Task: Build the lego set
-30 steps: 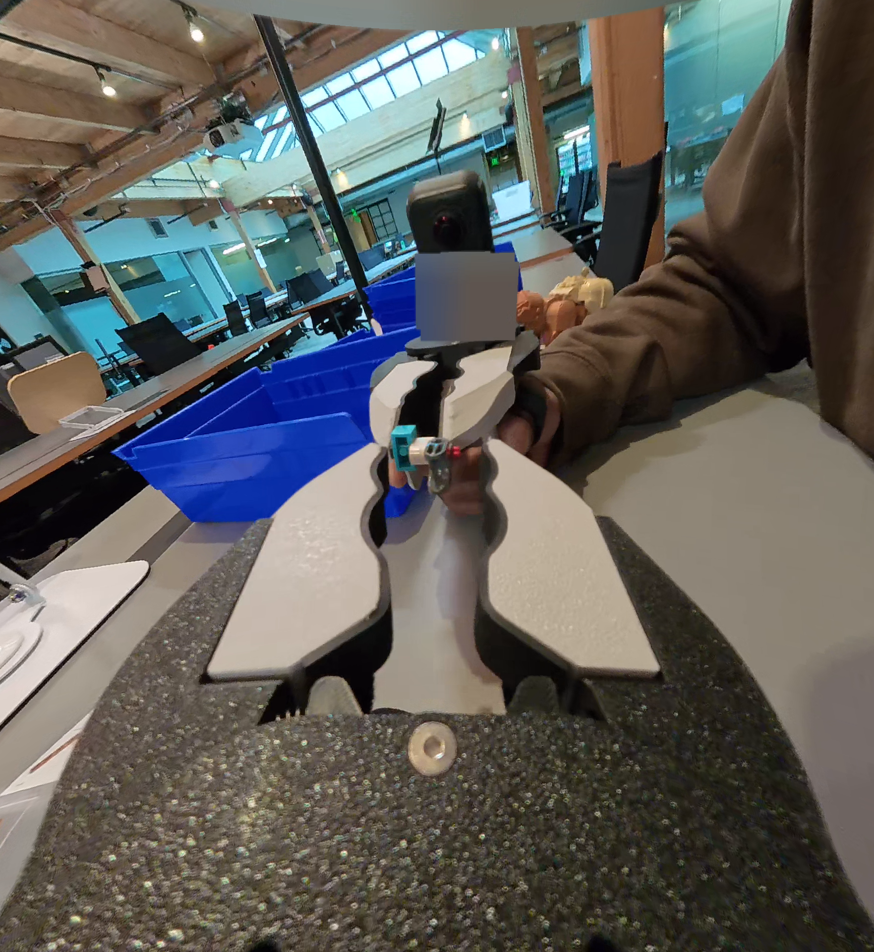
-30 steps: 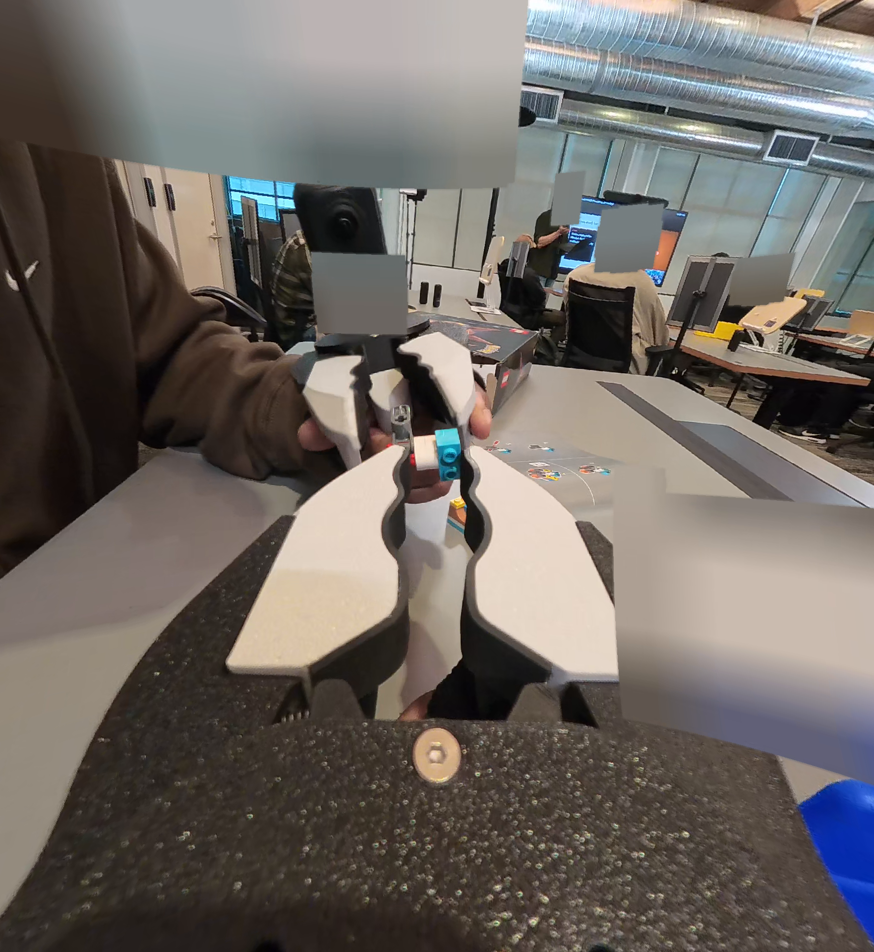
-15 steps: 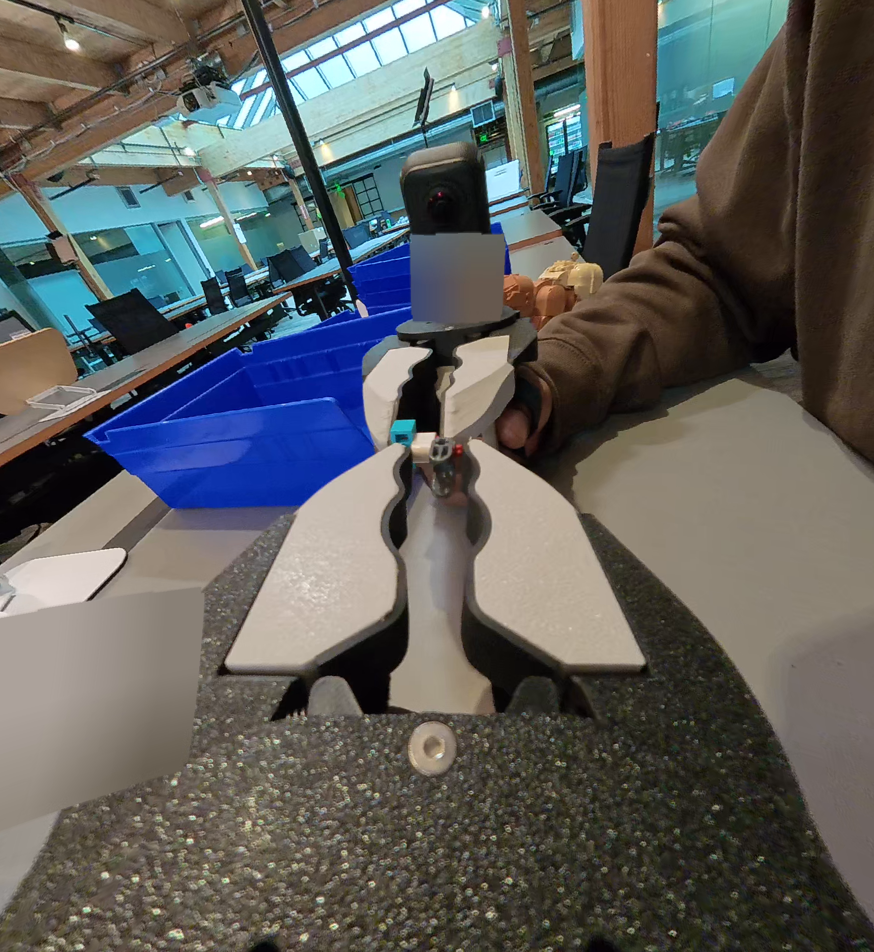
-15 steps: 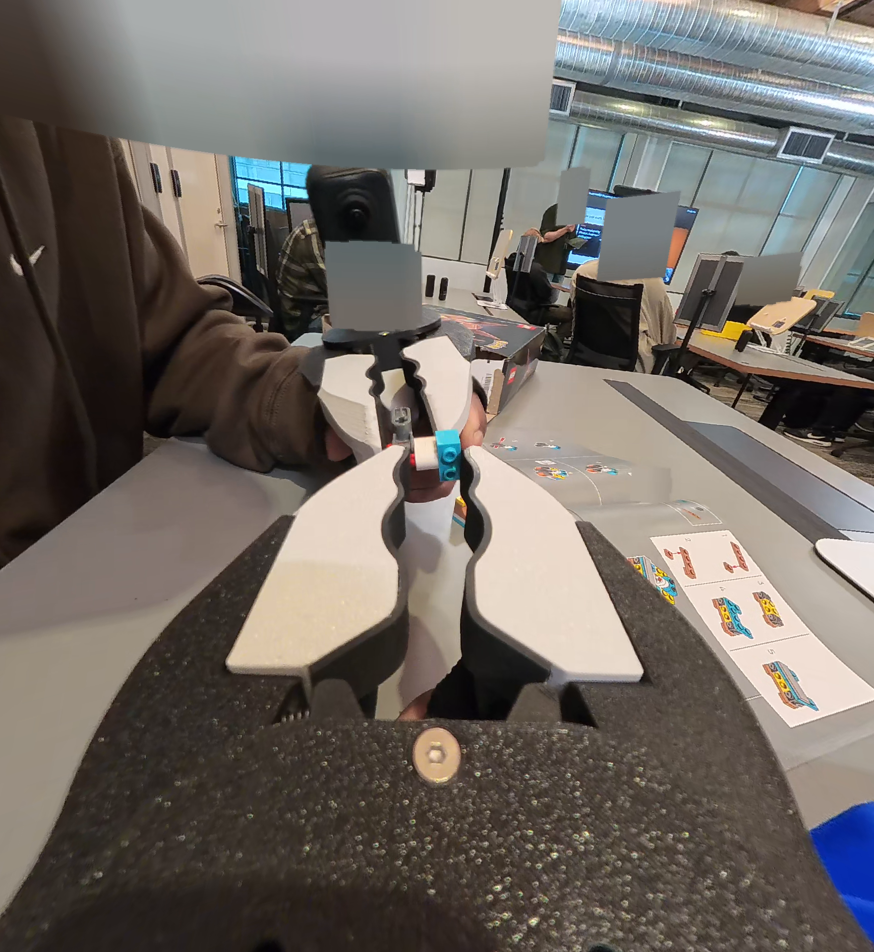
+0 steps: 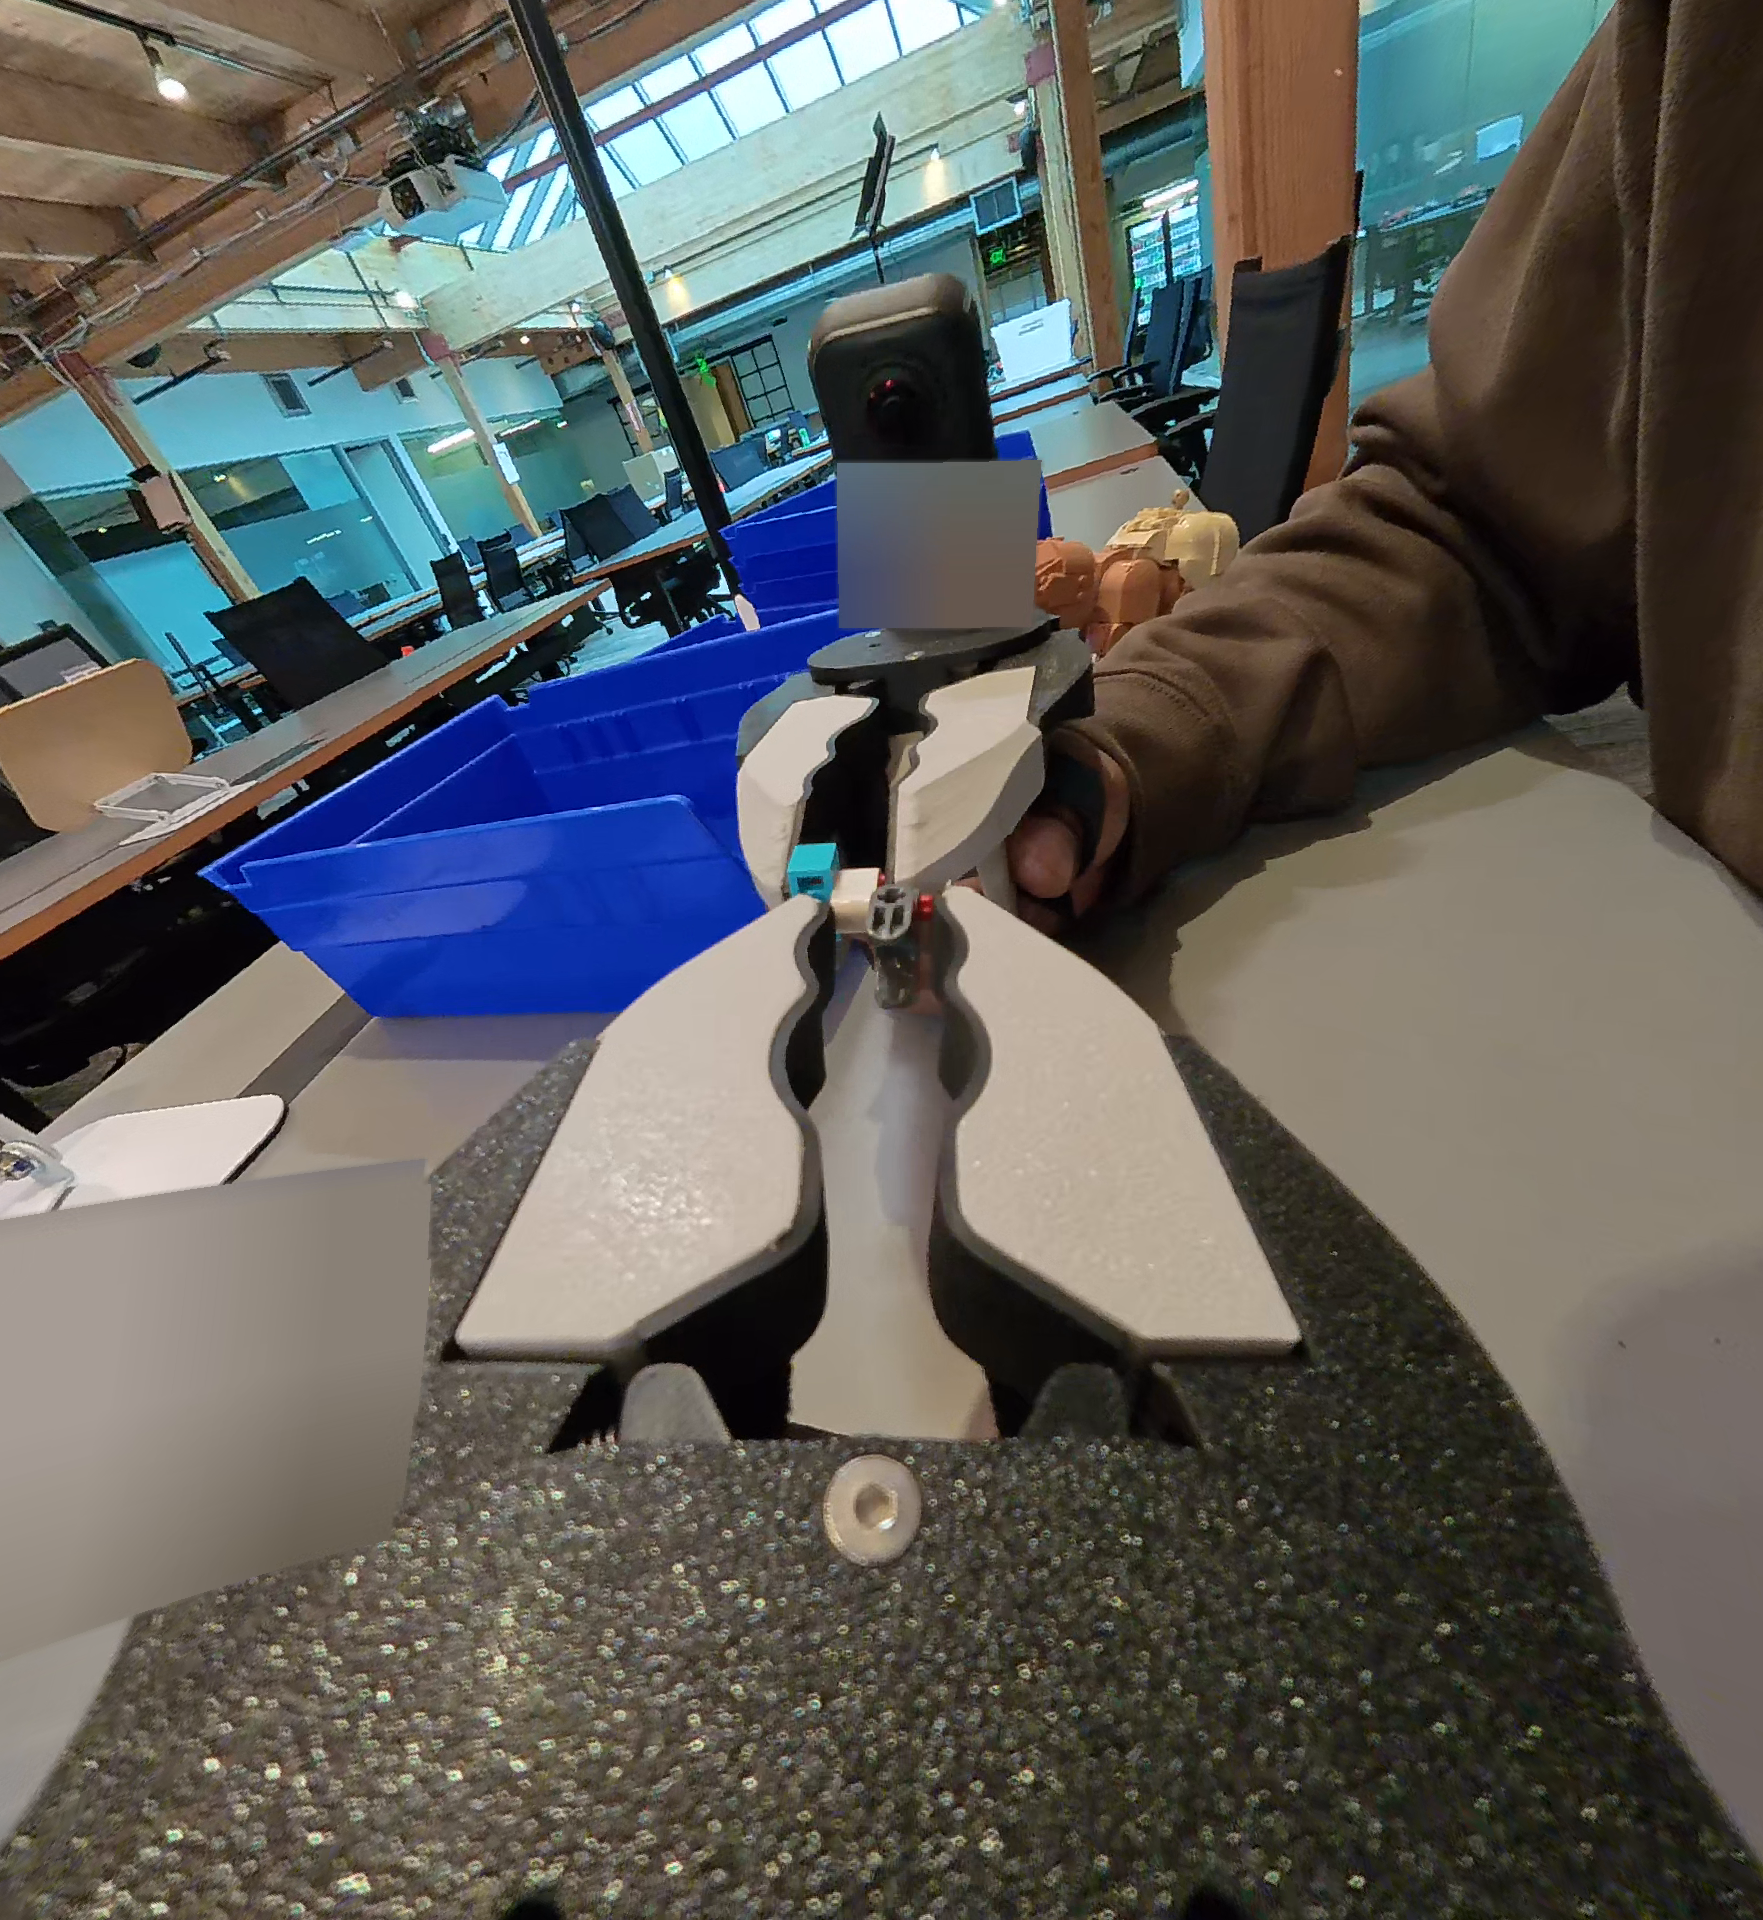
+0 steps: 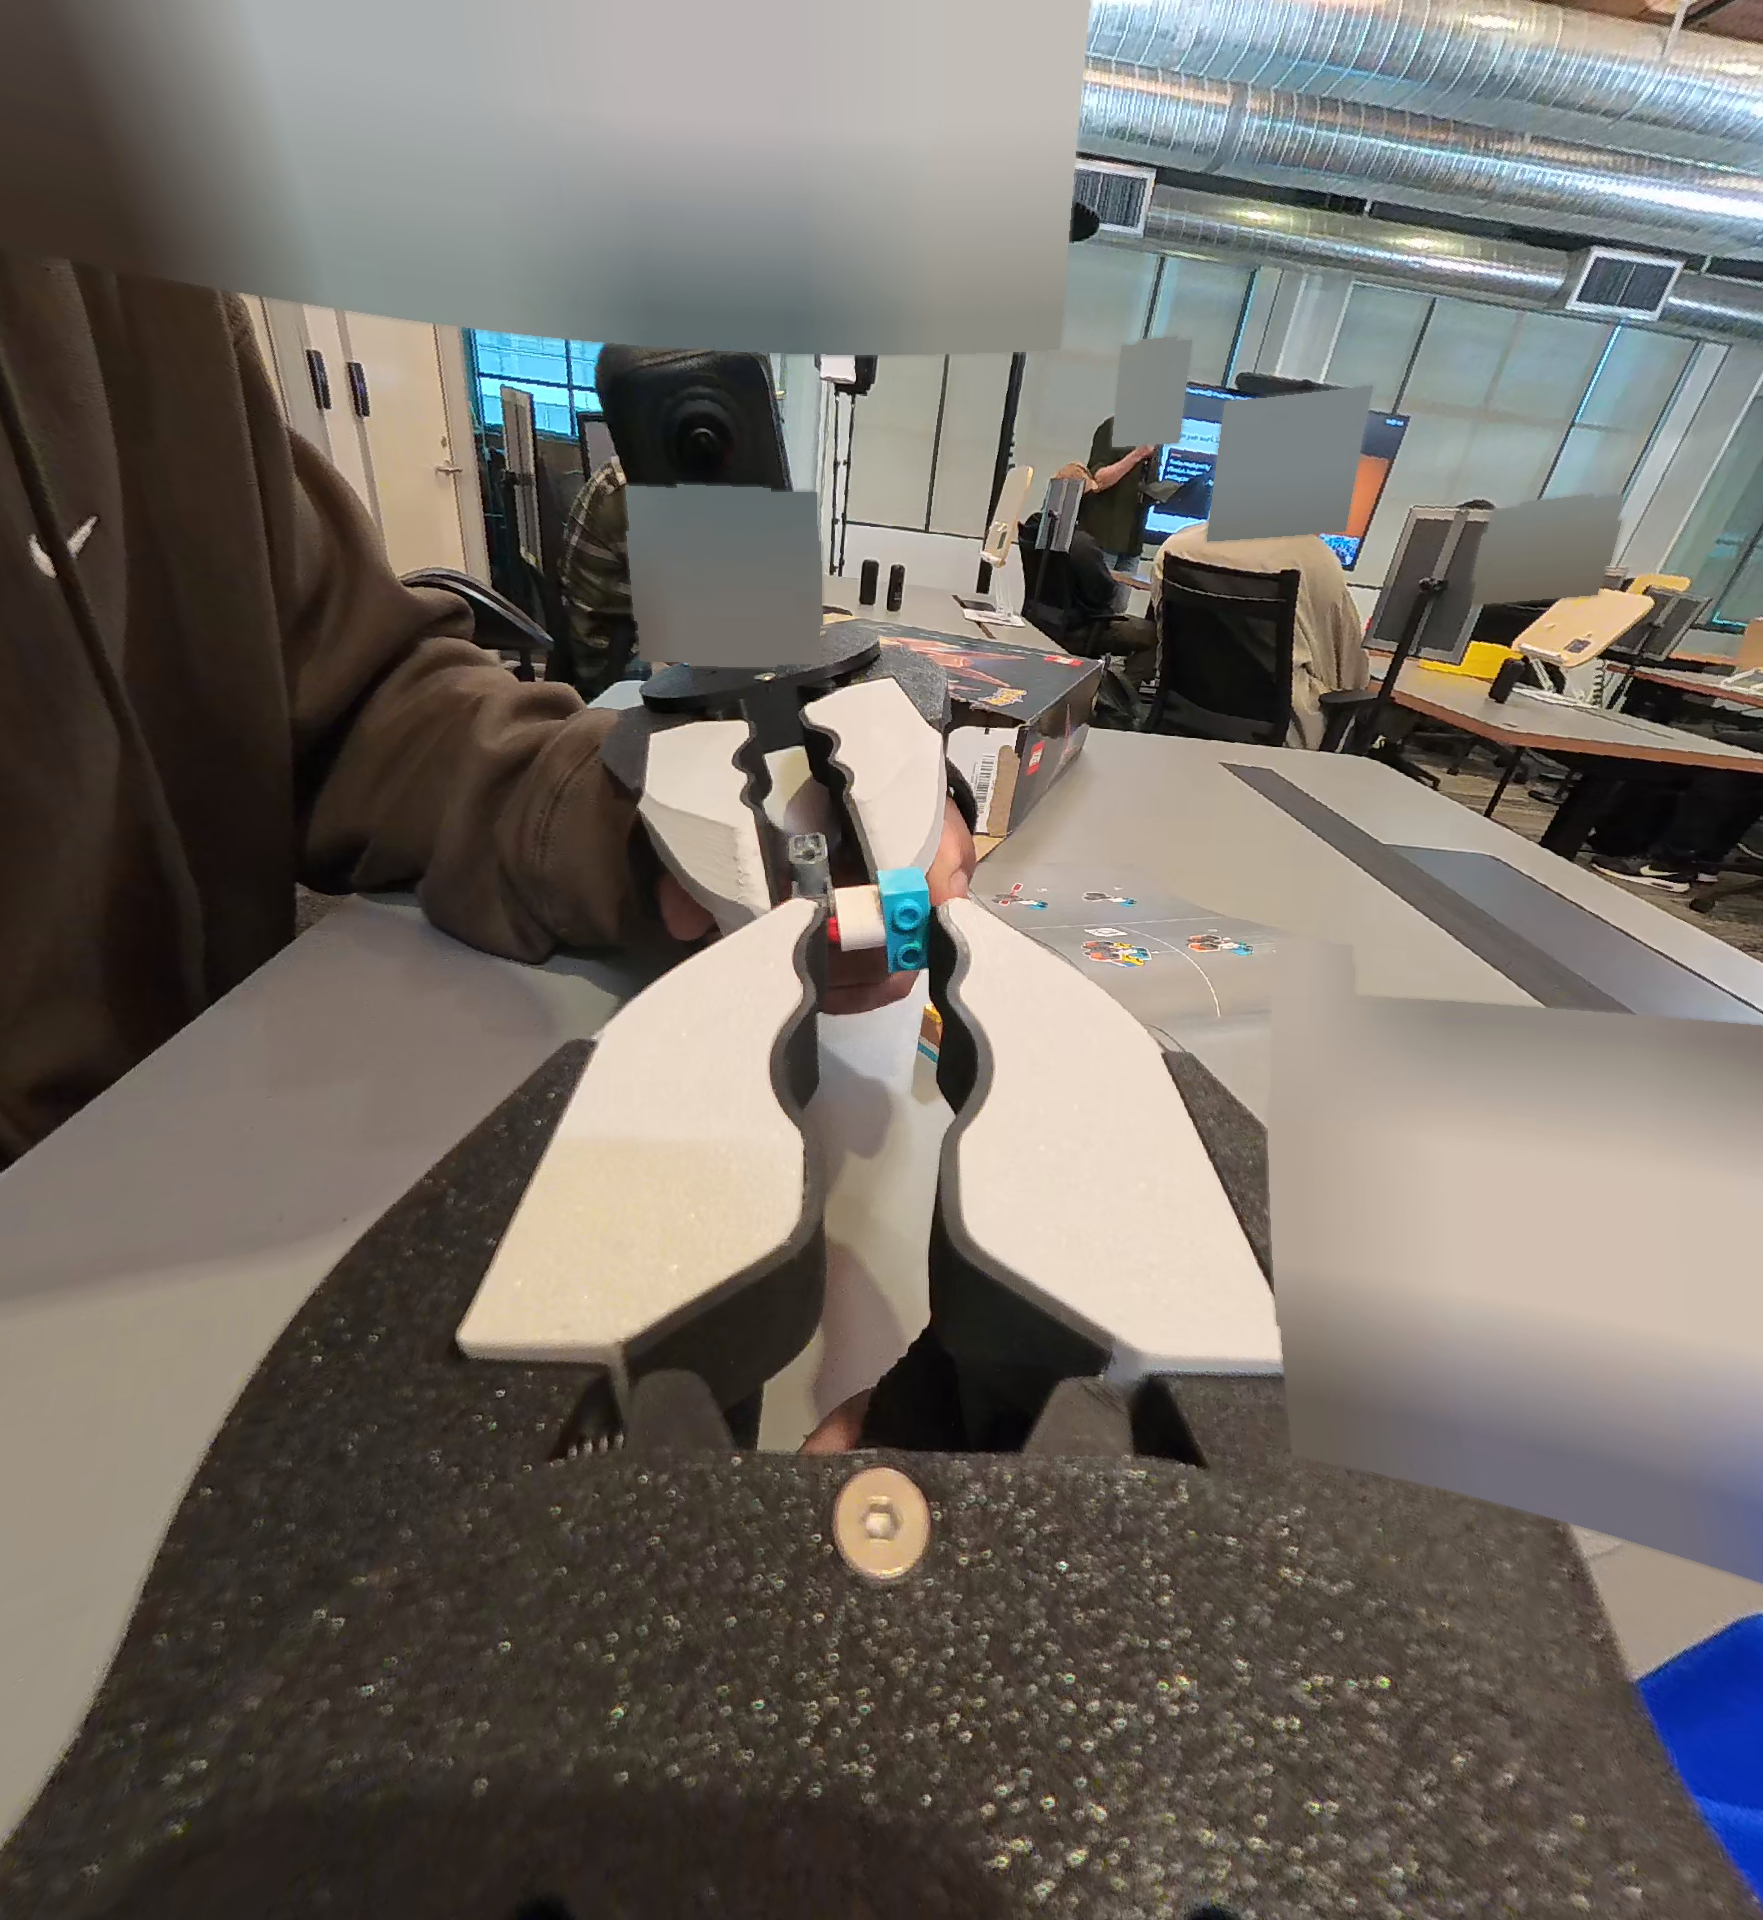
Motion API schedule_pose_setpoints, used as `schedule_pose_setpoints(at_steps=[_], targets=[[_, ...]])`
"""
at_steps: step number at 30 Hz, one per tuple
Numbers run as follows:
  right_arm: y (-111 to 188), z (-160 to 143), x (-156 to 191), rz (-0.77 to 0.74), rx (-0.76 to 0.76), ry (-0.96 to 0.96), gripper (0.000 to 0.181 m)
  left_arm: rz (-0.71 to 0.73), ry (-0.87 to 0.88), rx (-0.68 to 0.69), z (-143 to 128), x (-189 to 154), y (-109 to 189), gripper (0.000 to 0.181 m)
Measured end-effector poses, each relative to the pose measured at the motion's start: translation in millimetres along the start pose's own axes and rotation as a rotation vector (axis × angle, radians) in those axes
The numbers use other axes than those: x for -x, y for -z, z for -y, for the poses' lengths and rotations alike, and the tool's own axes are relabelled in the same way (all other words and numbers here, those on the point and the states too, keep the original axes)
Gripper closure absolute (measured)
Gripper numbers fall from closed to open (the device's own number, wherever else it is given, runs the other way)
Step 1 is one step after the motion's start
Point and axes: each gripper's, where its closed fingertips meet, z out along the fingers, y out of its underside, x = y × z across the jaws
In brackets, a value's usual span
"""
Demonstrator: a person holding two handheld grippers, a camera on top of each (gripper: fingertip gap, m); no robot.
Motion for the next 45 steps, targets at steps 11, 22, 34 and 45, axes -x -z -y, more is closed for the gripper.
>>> schedule_pose_setpoints(at_steps=[11,22,34,45], targets=[[0.1,-0.5,0.0,-0.001,0.002,0.000,0.163,0.001,0.005,0.009,-0.7,-0.1,-0.4,0.164],[0.1,2.6,0.9,-0.002,-0.018,0.007,0.163,-0.014,0.037,-0.016,2.4,-0.2,0.3,0.165],[6.7,8.7,-14.8,-0.062,-0.075,-0.077,0.163,-0.001,0.128,-0.023,-2.4,7.0,-2.6,0.153],[-0.7,0.8,-9.3,-0.046,-0.035,-0.066,0.163,0.044,0.102,-0.022,-2.4,8.8,-5.1,0.162]])
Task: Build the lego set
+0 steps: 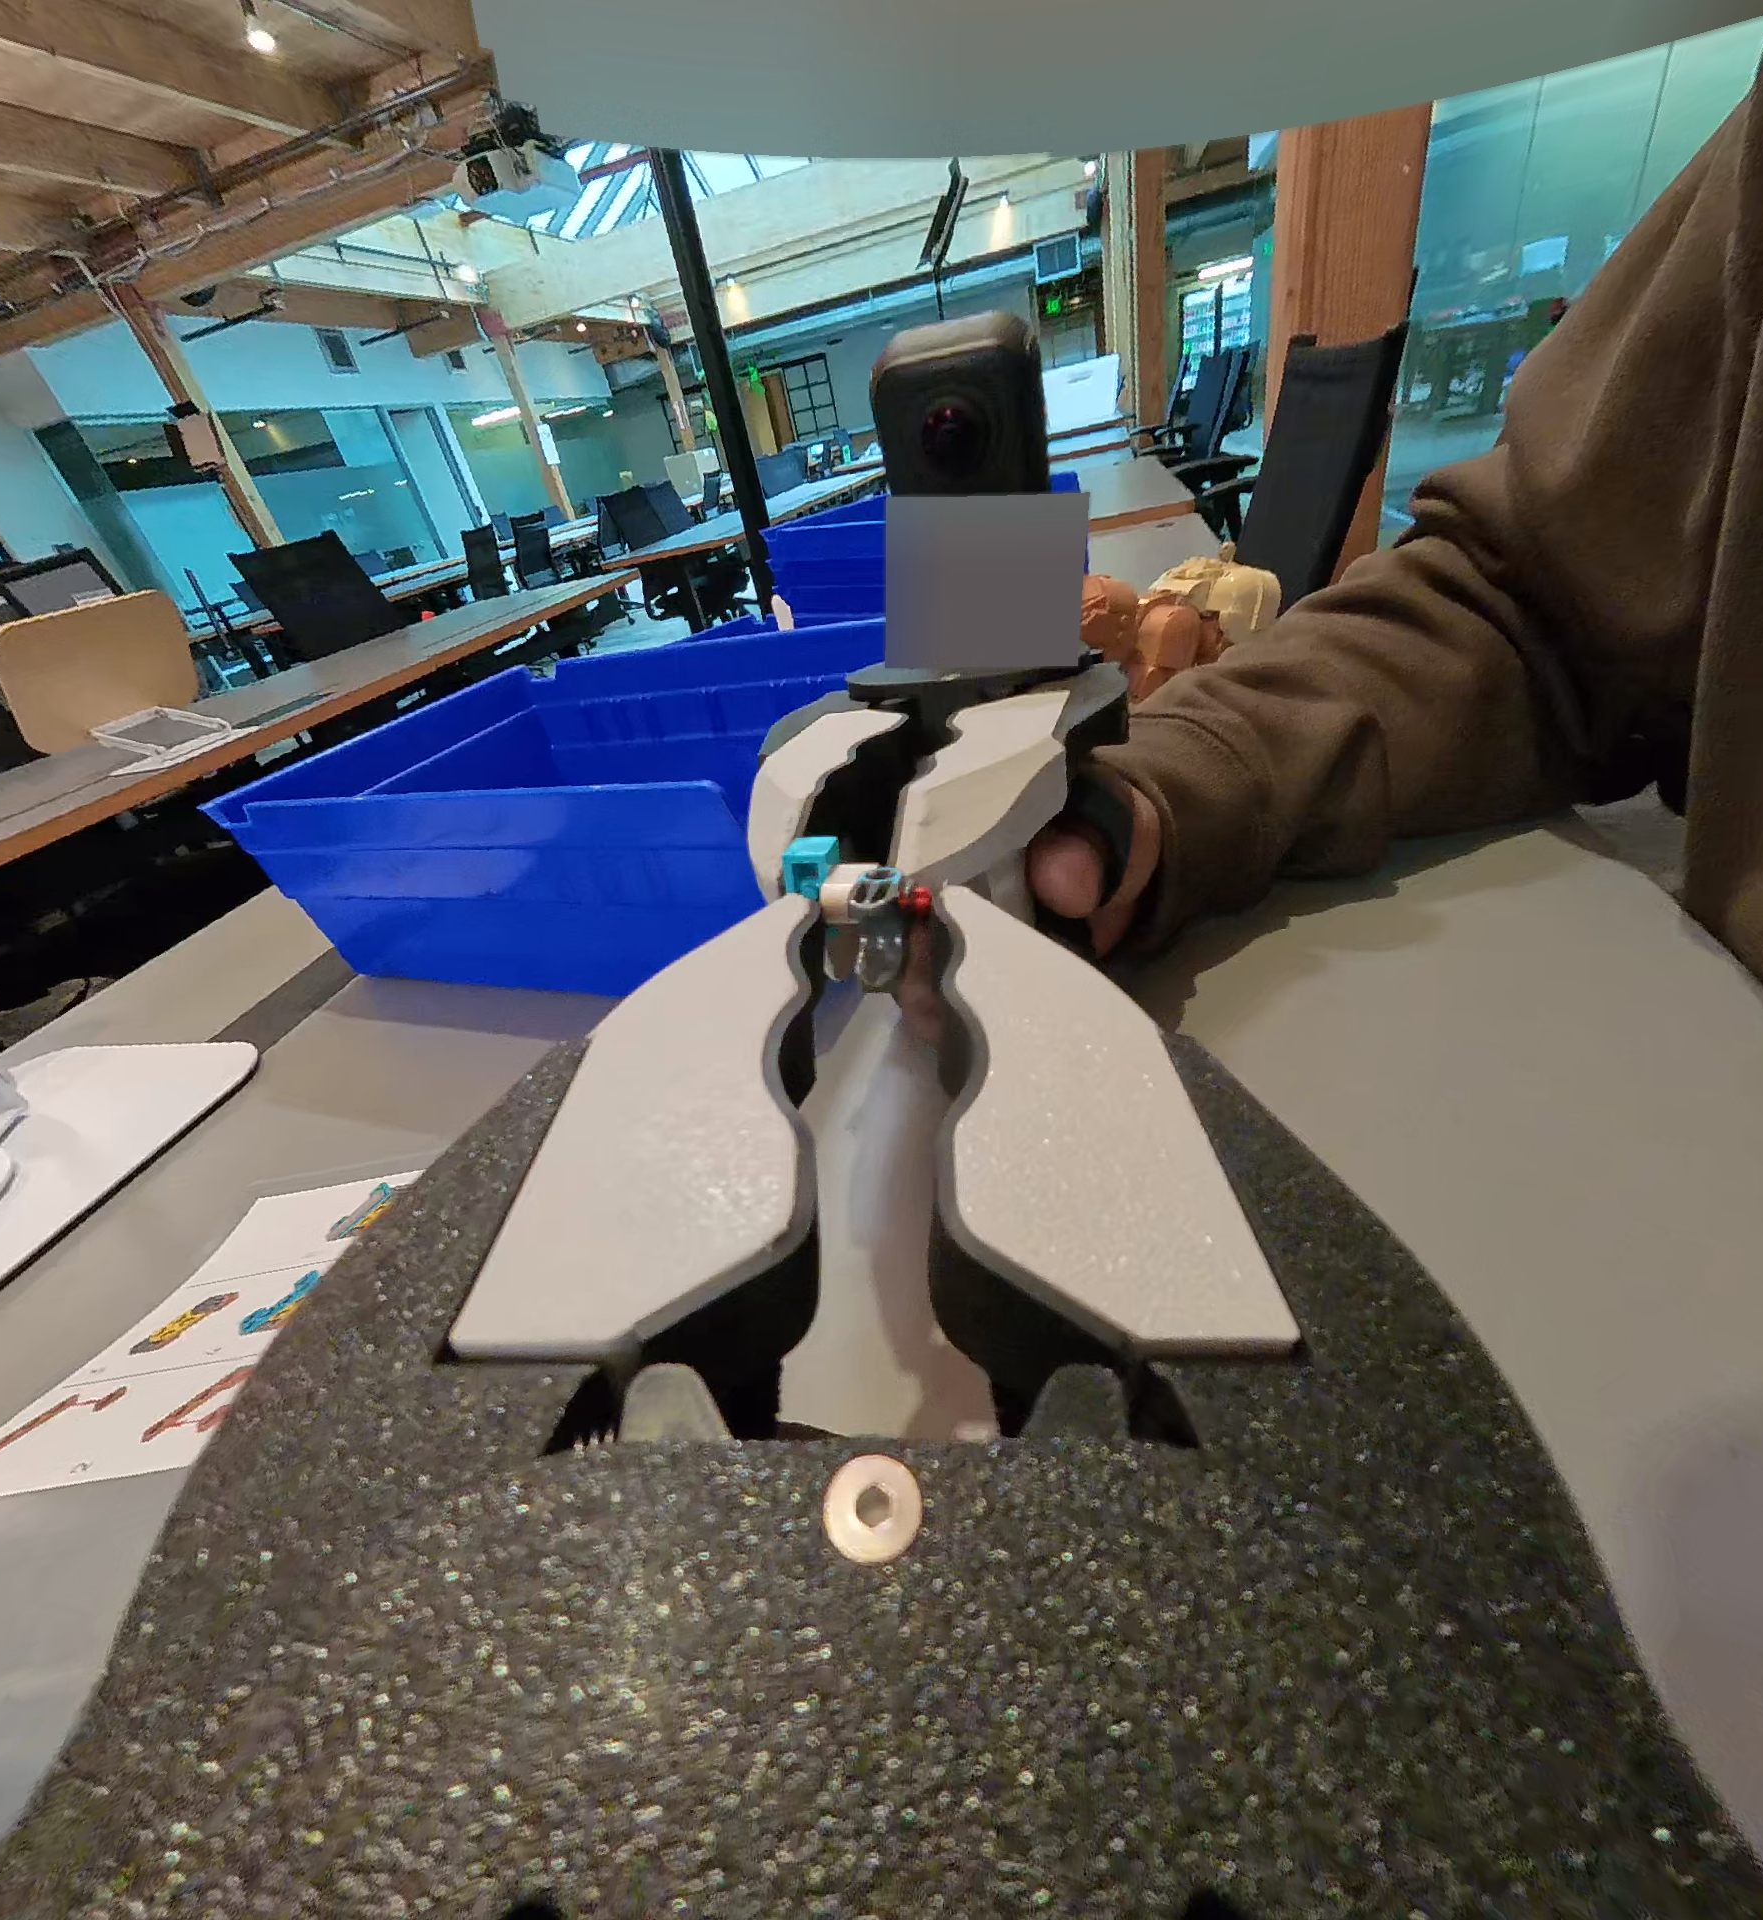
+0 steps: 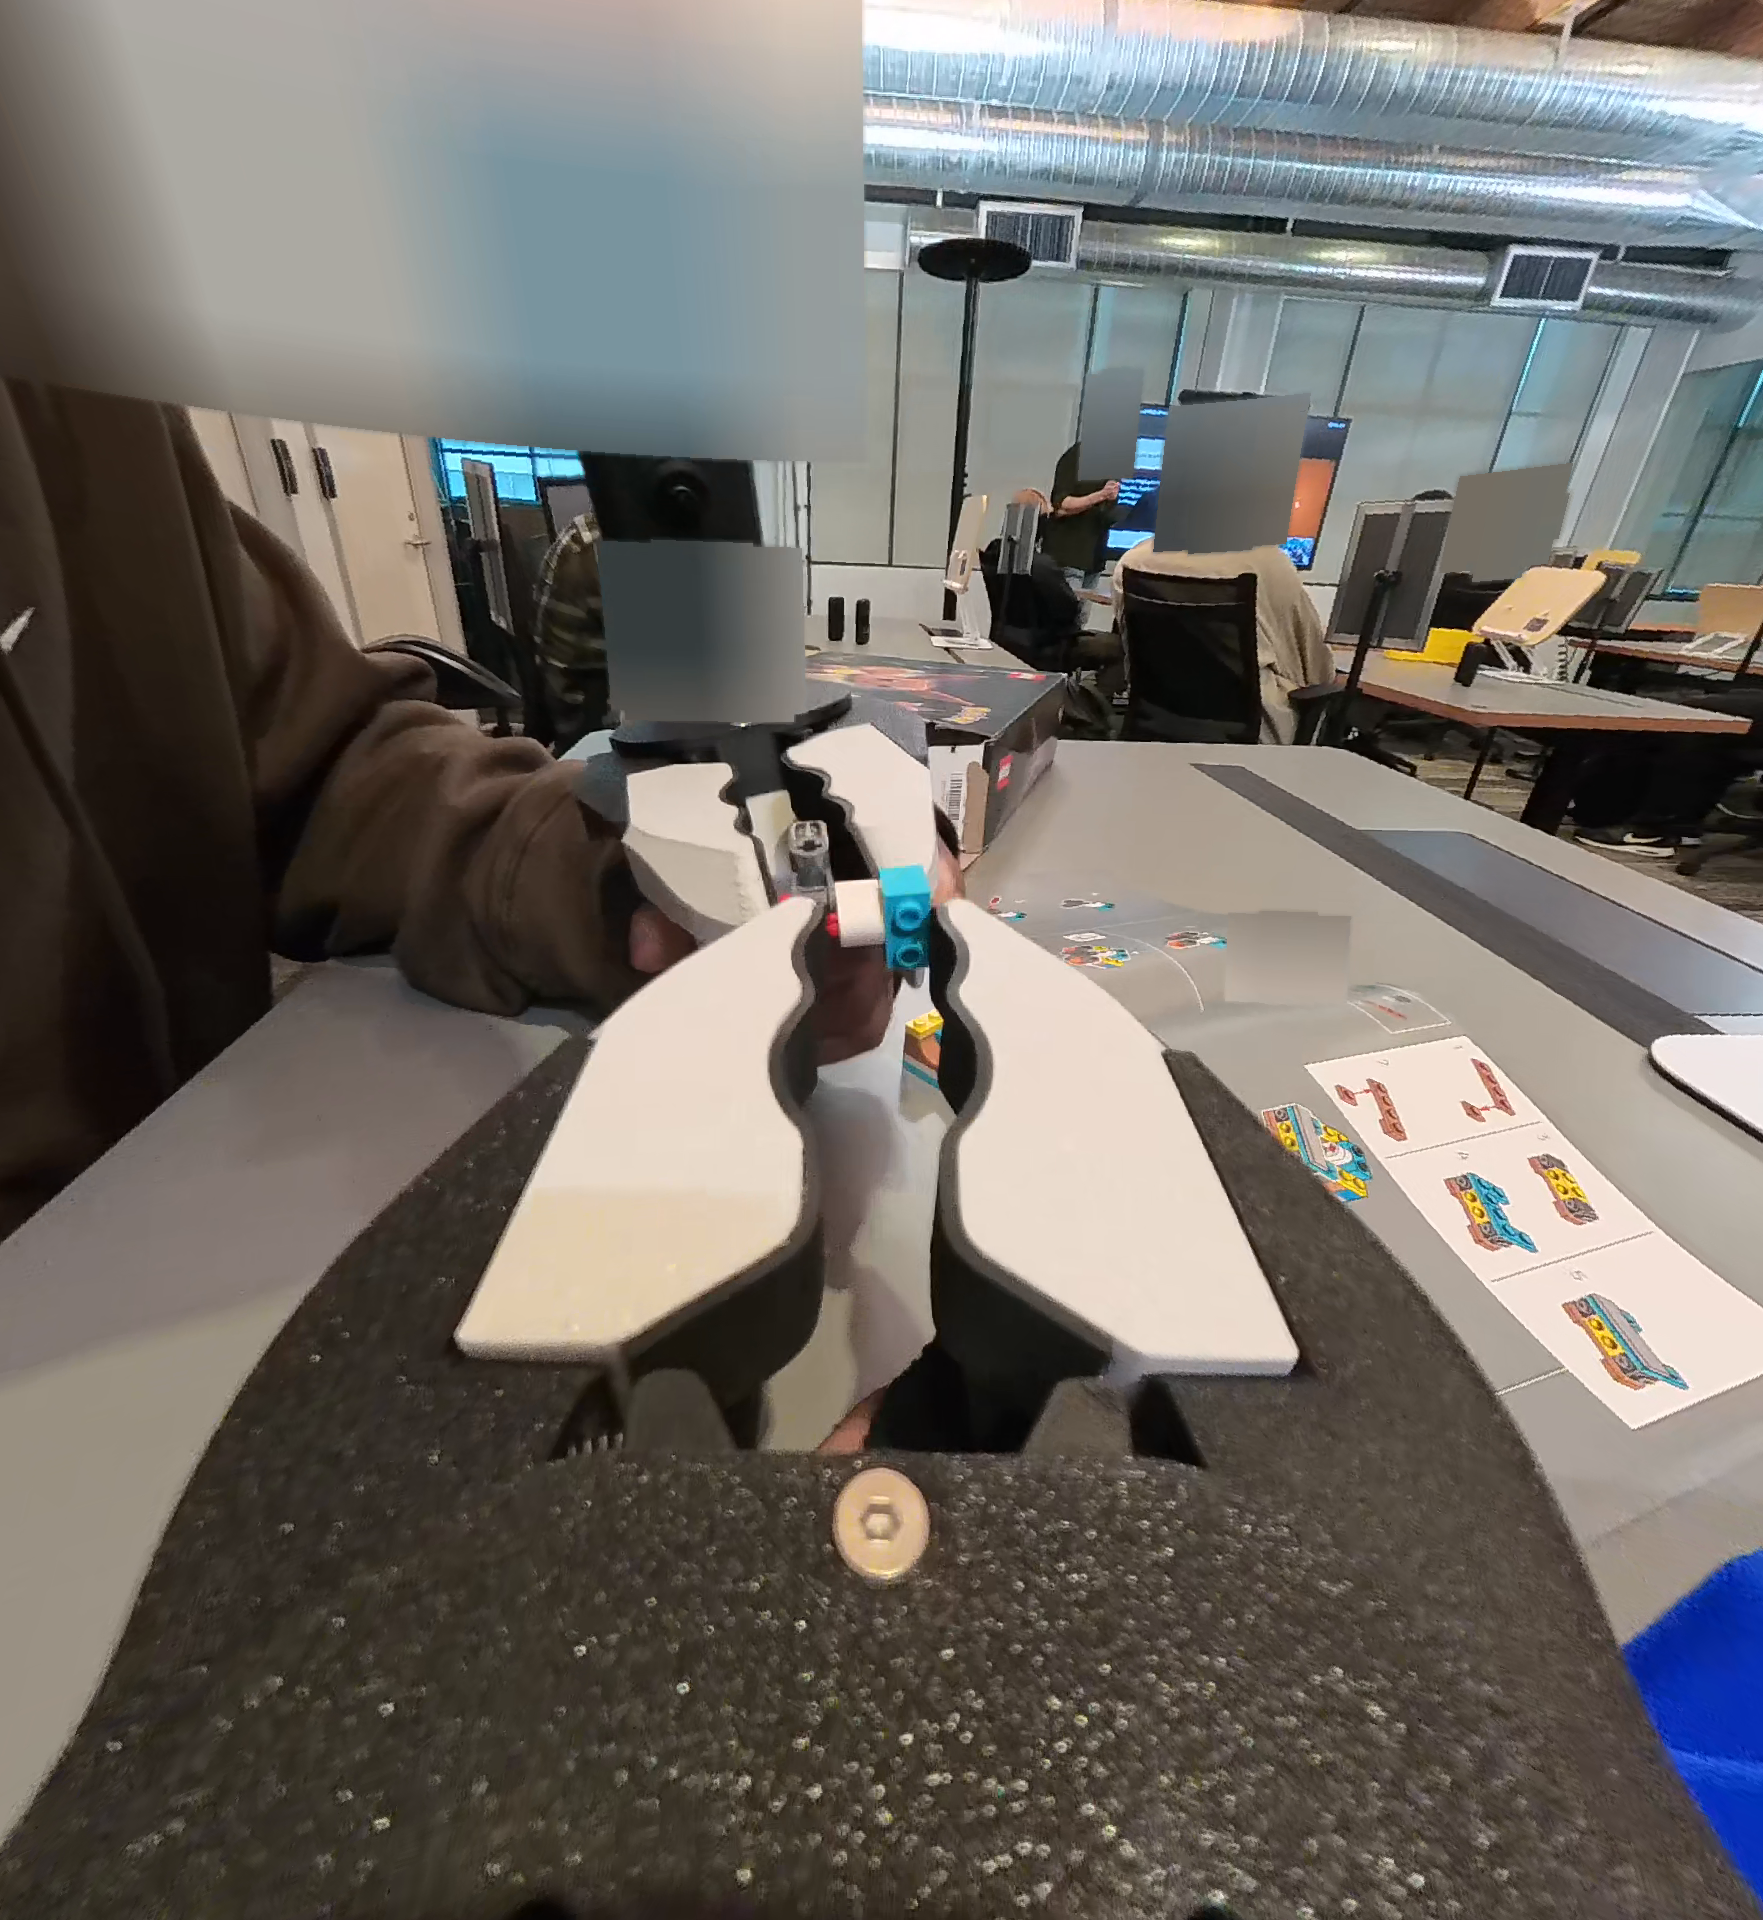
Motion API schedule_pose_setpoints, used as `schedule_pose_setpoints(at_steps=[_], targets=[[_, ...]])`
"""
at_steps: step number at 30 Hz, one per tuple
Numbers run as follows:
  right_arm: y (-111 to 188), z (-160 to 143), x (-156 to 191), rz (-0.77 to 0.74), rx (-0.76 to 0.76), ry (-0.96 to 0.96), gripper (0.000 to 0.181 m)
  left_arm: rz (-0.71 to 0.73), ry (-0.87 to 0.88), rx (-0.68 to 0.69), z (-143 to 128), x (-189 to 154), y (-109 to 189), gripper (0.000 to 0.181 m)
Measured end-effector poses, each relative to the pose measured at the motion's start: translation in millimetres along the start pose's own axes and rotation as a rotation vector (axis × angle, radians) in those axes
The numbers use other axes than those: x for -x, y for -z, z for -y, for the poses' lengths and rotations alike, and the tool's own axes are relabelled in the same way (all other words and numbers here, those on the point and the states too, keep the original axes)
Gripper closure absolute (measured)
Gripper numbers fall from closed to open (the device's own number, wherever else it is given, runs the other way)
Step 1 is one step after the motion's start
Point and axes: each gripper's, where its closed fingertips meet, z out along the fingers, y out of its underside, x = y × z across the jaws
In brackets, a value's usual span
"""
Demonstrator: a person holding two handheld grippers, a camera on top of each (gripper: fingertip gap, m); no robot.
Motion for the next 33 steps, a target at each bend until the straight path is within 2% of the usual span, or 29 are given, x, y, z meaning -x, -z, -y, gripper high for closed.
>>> schedule_pose_setpoints(at_steps=[2,6,11,17,33], targets=[[-0.4,-1.6,-0.8,-0.010,0.012,0.013,0.163,0.007,-0.023,0.021,-1.1,1.3,0.8,0.162],[1.6,-1.6,-5.2,-0.049,0.022,0.057,0.151,0.012,-0.086,0.101,-7.7,3.8,3.0,0.163],[-0.1,-6.8,-6.4,-0.056,0.058,0.045,0.157,-0.055,-0.187,0.267,-30.6,-6.6,2.0,0.163],[-2.1,-17.2,-6.9,-0.042,0.133,0.016,0.171,-0.079,-0.163,0.276,-32.3,-8.5,3.2,0.163],[-1.5,-20.3,-2.5,0.026,0.158,-0.063,0.168,-0.079,-0.119,0.277,-33.0,-6.9,3.4,0.162]])
